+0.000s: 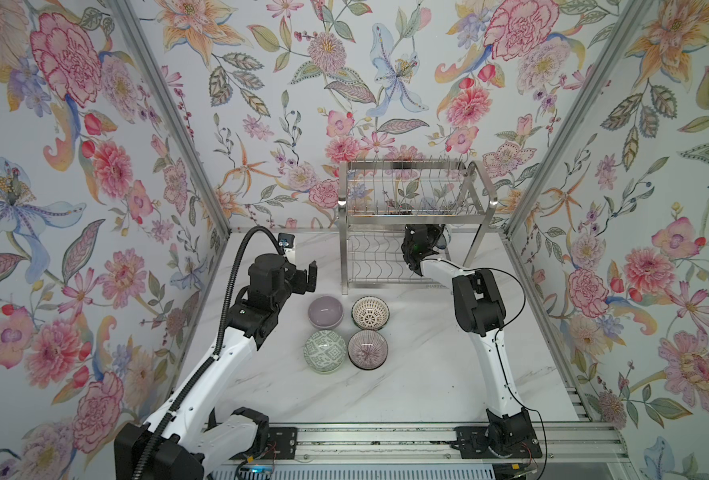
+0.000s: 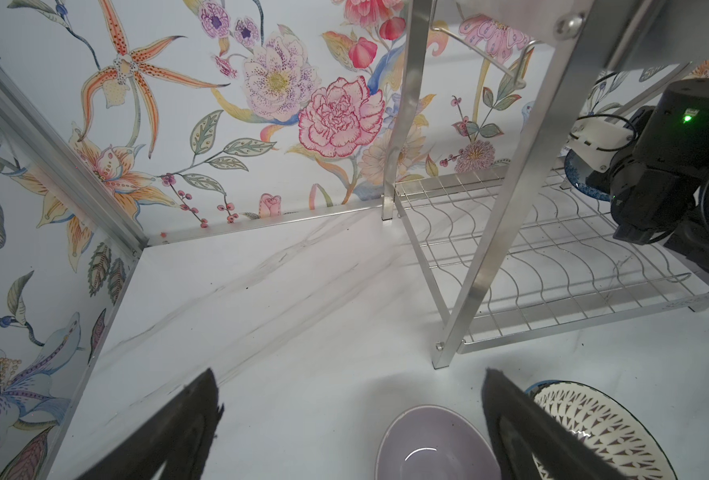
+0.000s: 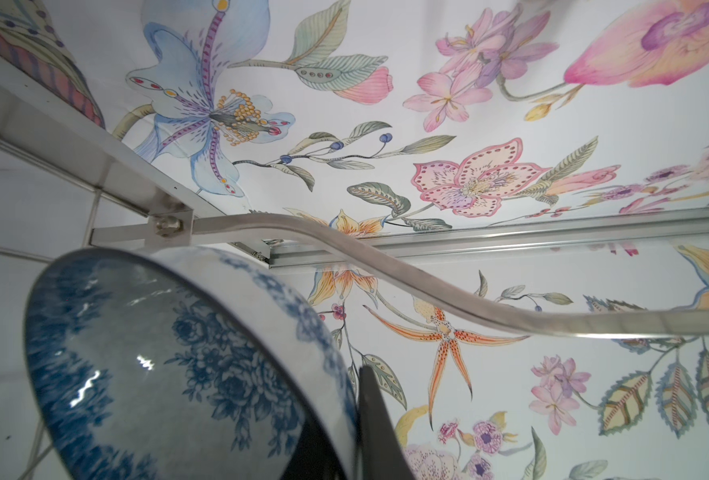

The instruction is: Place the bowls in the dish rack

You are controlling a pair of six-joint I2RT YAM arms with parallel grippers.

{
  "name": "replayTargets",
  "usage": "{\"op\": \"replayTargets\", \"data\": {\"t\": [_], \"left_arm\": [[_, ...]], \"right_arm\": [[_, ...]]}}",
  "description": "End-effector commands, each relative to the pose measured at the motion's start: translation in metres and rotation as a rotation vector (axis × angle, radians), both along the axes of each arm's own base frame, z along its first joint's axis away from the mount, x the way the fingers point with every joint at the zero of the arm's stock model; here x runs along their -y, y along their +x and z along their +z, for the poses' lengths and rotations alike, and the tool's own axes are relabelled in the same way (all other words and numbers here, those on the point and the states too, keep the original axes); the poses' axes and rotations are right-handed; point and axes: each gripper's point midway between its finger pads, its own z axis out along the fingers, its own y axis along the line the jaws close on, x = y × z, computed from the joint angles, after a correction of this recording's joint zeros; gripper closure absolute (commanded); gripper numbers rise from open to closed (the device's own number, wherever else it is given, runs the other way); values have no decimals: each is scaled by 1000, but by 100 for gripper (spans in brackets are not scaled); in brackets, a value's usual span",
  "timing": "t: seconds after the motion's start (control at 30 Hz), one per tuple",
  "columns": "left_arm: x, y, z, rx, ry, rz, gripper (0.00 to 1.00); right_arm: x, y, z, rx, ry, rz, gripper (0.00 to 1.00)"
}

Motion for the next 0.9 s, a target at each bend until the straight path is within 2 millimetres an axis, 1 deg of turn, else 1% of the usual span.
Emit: {"op": "replayTargets", "data": {"t": [0.0,0.17,0.27,0.5,0.87], "left_arm": [[-2,5,6,4,-5,7,1],[-2,7,5,-1,0,8,1],[-2,7,4,-2,3,9,1],[-4,8,0,-8,2,11,1],[-4,12,-6,-20,-2,10,0]], "right_arm": [[0,6,1,46,49,-11,100],[-2,9,-7,24,51,-11,100],[-7,15,-11,17,53,19,100],[-8,19,-16,1,47,18,100],[-16,17,-31,-41,82,25,100]]}}
